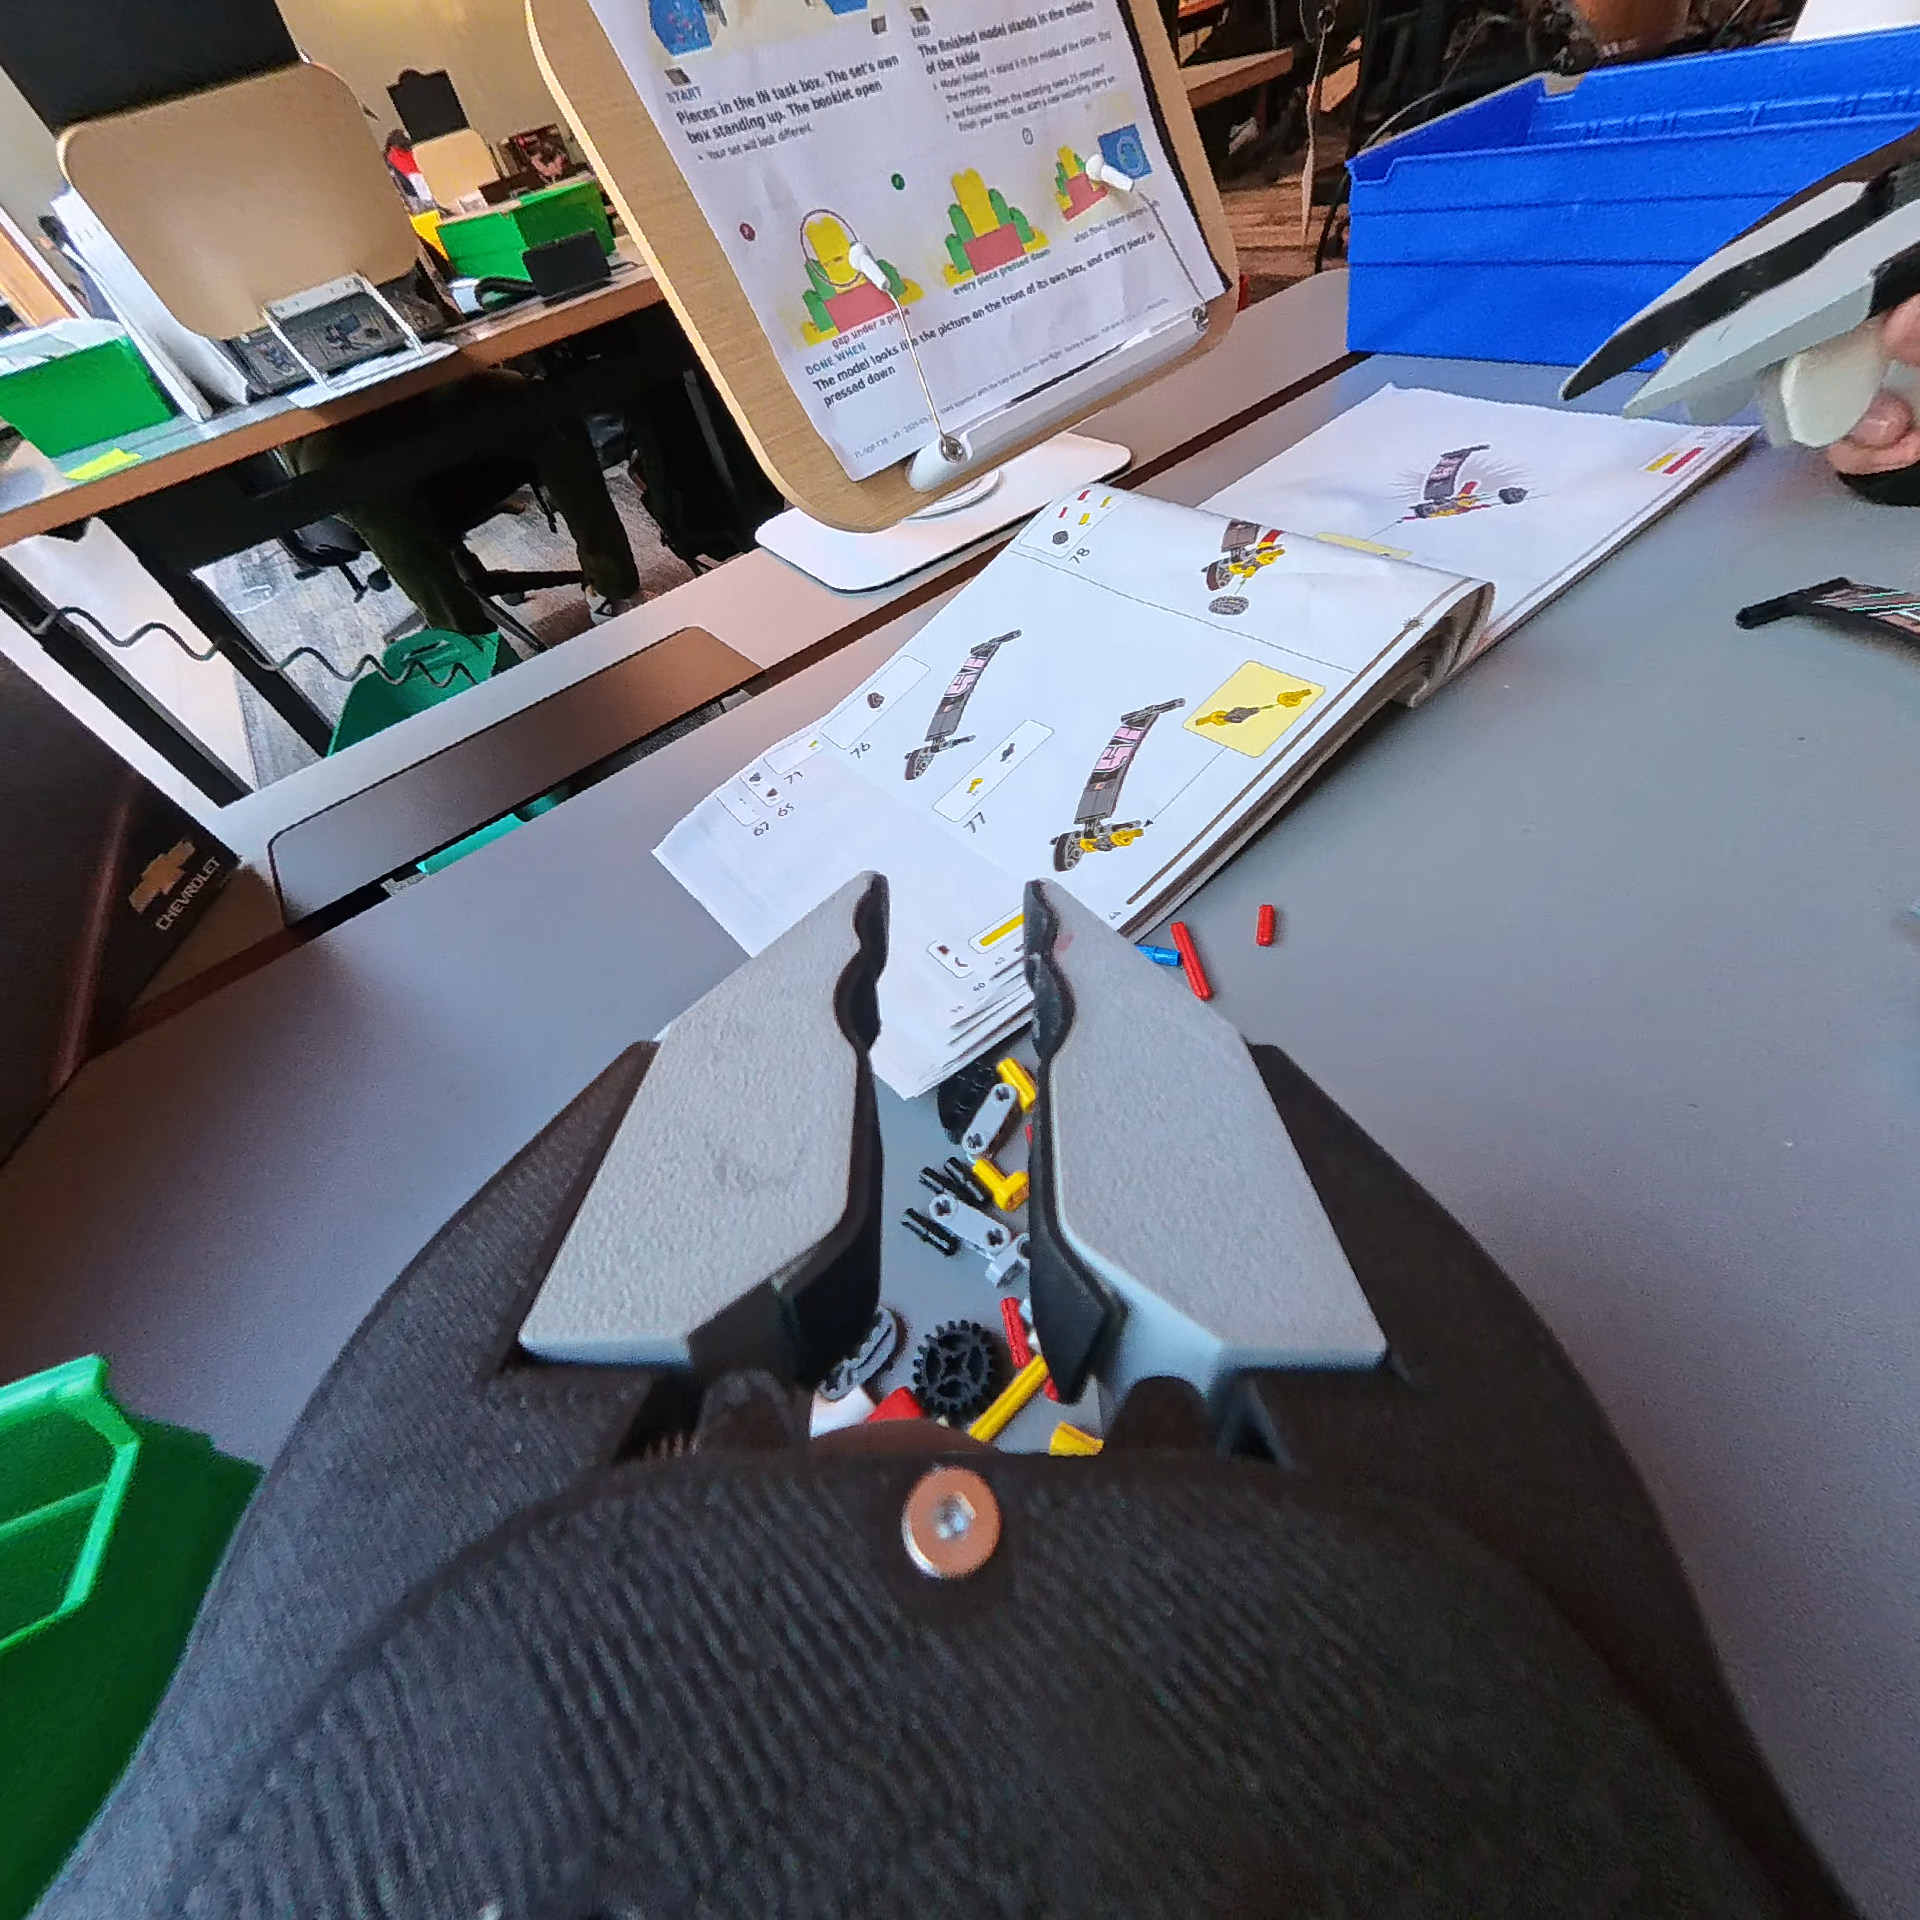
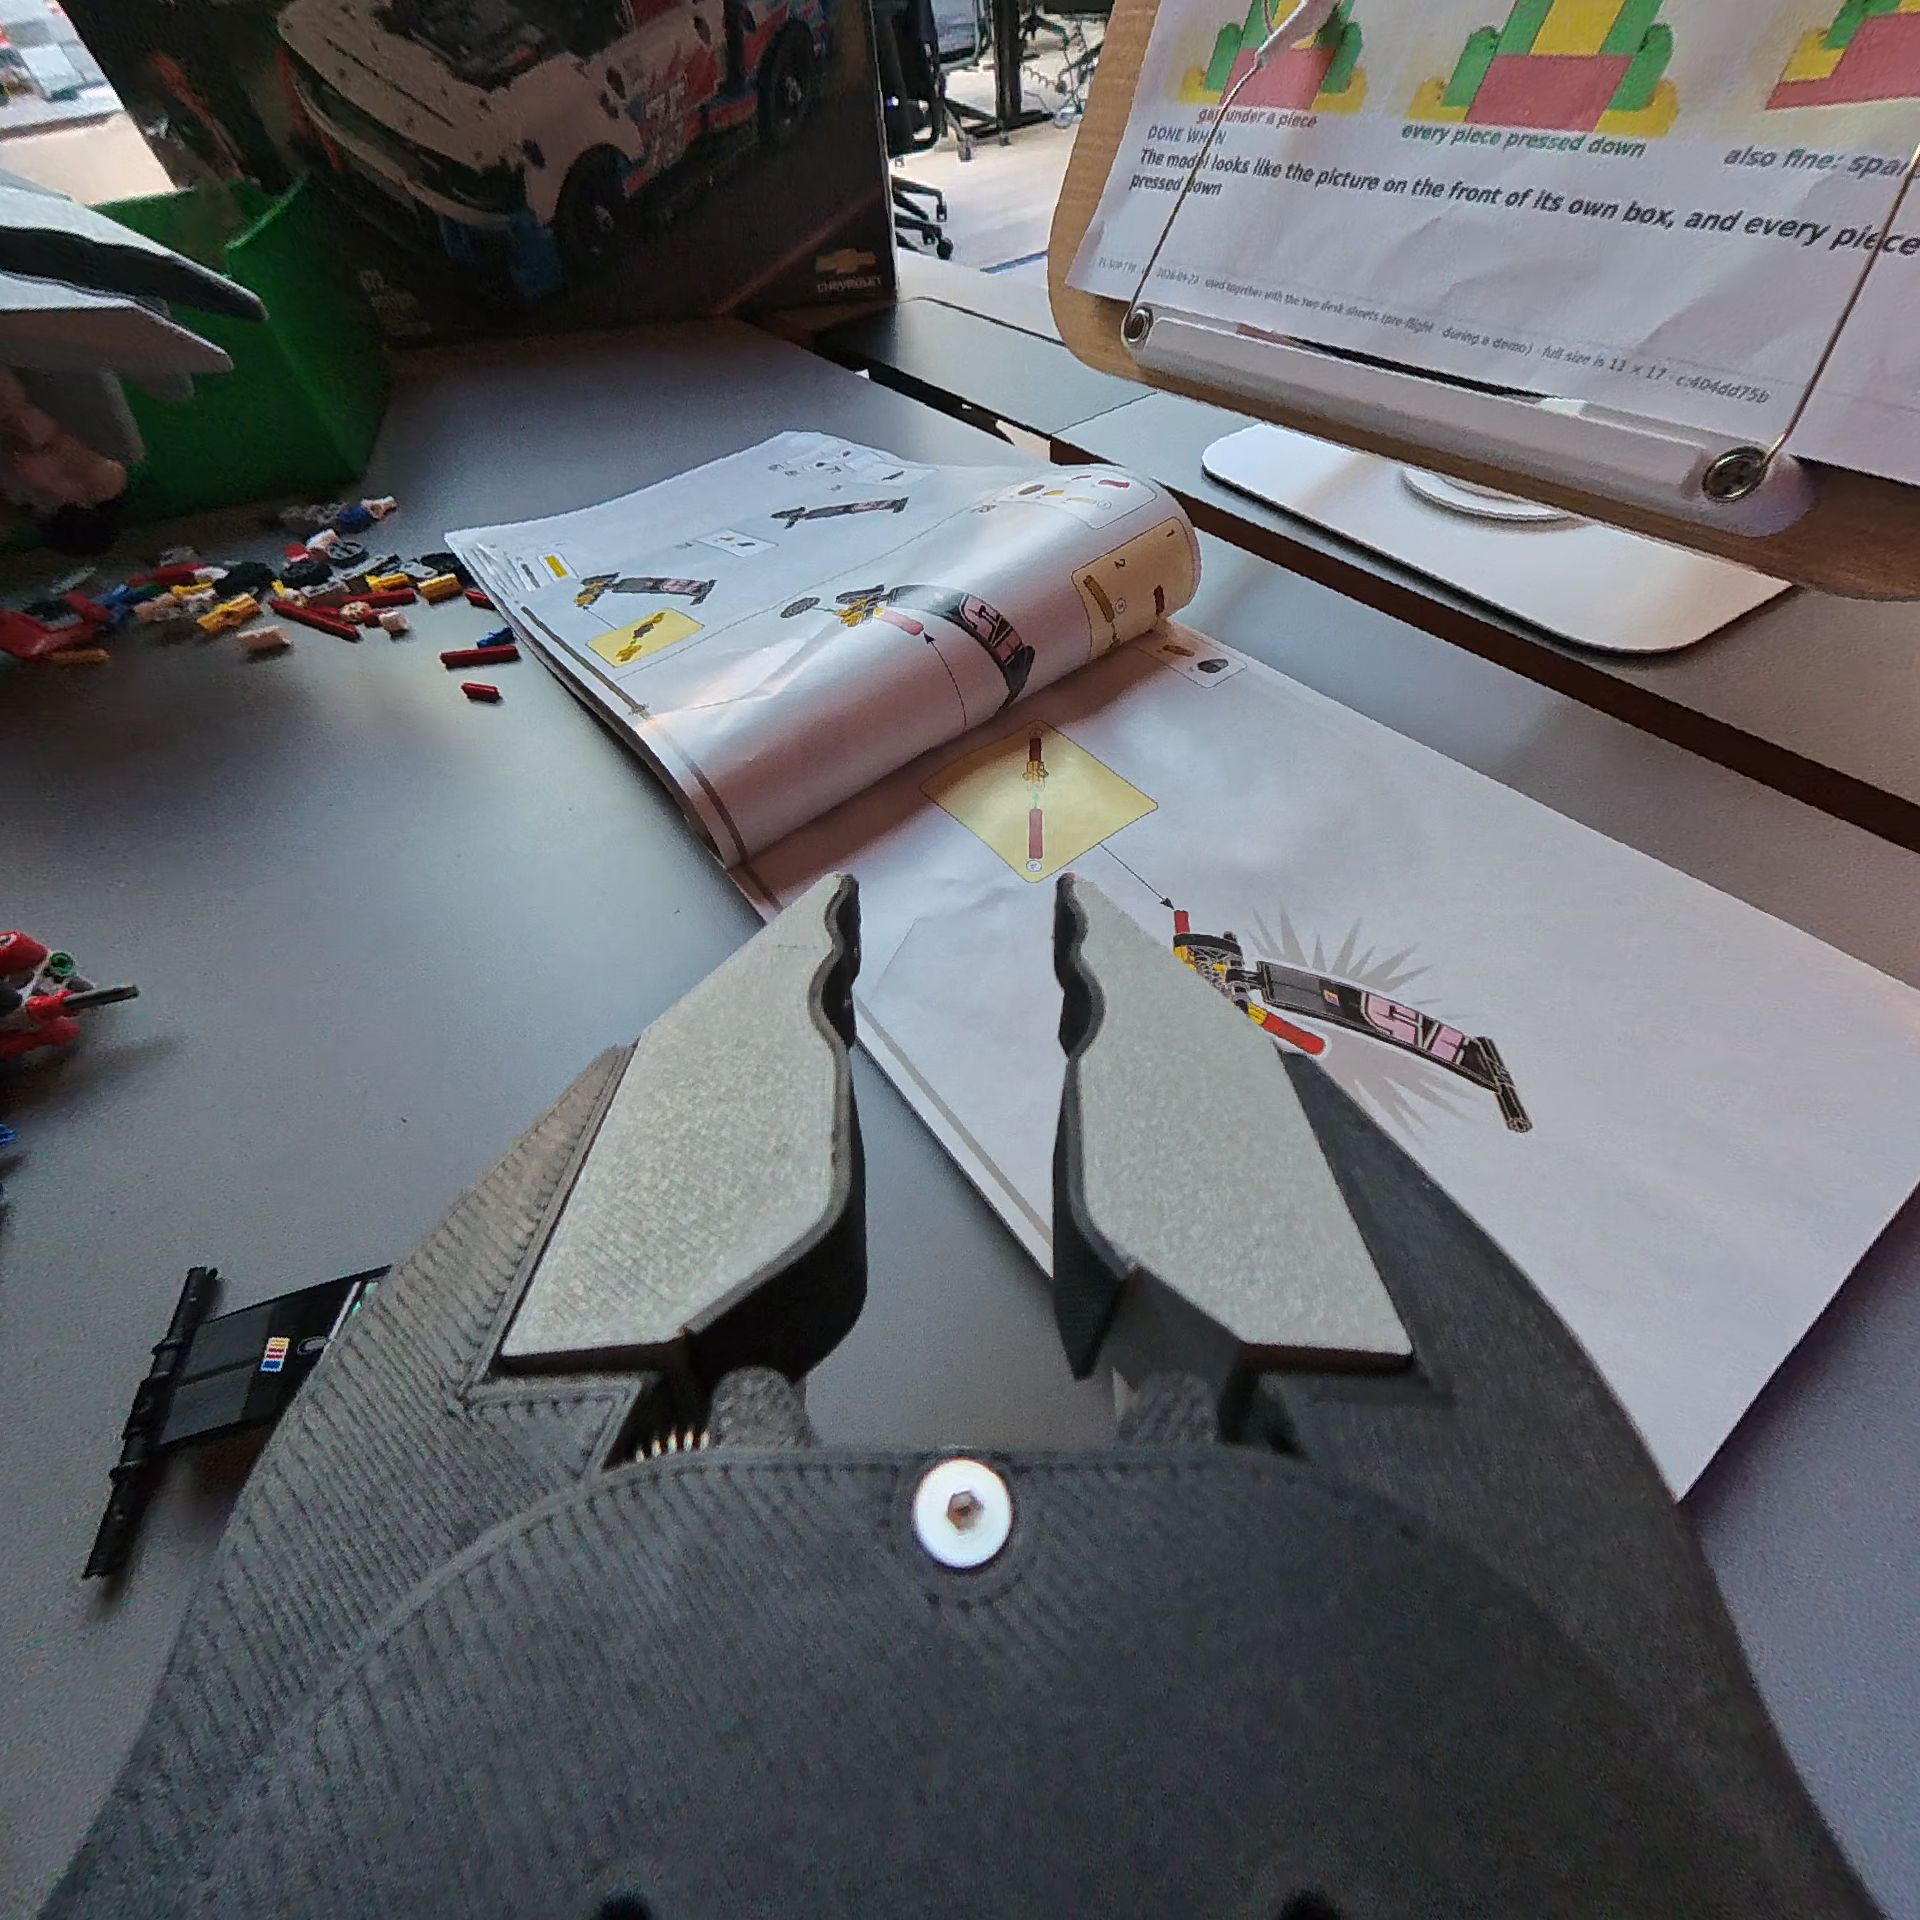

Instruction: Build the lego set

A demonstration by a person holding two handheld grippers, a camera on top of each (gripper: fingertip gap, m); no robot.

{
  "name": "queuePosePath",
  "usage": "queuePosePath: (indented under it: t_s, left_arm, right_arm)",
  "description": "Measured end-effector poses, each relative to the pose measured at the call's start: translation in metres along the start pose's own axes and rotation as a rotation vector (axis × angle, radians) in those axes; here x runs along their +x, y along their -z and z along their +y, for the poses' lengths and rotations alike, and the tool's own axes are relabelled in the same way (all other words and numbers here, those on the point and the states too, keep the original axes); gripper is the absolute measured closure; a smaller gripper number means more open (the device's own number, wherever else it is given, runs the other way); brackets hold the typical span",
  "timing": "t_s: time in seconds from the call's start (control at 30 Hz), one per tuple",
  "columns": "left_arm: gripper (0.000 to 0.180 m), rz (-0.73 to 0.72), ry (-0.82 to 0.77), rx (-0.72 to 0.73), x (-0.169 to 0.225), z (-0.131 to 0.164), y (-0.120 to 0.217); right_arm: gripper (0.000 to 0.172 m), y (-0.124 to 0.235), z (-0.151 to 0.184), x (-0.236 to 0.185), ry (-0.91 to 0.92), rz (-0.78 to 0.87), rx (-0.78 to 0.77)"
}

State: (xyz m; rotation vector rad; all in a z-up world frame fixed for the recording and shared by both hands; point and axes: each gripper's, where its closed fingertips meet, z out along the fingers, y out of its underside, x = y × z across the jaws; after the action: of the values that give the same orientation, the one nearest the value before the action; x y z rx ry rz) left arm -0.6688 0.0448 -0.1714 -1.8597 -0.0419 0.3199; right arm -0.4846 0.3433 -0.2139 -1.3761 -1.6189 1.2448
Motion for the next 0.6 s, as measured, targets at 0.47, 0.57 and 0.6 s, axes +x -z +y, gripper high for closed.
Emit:
queuePosePath:
  t_s: [0.47,0.57,0.6]
  left_arm:
    - [0.155,-0.043,0.097,0.045,-0.022,-0.004,0.008]
    - [0.154,-0.049,0.110,0.048,-0.025,-0.004,0.009]
    - [0.154,-0.047,0.115,0.047,-0.025,-0.004,0.009]
  right_arm:
    - [0.138,0.002,-0.002,0.000,-0.004,-0.004,0.020]
    - [0.138,0.002,-0.002,0.000,-0.006,-0.007,0.020]
    - [0.138,0.002,-0.002,0.000,-0.007,-0.008,0.020]
